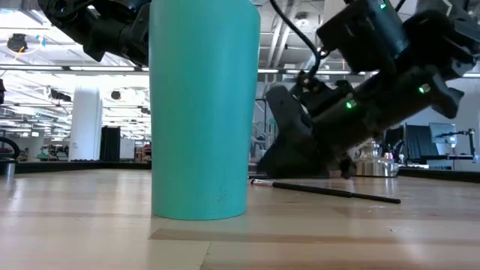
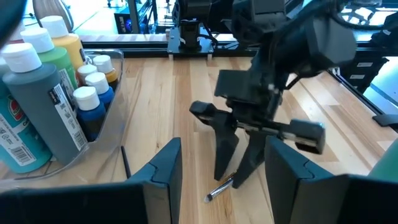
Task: Pick & Place Paint Supplies
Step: Put the silver paintbrush into the green cup
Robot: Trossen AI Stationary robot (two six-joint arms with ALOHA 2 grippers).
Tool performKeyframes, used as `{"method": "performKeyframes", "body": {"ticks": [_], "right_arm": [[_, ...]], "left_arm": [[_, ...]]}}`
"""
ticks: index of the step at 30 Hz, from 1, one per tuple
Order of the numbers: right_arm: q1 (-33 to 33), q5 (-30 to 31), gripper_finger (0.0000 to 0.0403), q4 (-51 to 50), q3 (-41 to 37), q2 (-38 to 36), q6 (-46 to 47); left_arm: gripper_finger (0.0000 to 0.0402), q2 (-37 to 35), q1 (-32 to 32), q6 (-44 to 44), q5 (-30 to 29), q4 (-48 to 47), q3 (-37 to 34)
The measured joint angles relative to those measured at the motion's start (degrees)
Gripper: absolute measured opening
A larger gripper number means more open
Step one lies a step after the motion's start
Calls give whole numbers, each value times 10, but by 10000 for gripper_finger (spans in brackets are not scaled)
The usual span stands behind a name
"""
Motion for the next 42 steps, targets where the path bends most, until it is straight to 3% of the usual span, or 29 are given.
{"method": "performKeyframes", "body": {"ticks": [8,42], "right_arm": [[-2,-7,113,-17,30,2,-58],[-20,-14,113,-79,31,2,-8]], "left_arm": [[121,0,0,0,0,0,-1],[121,0,0,0,0,1,-1]]}}
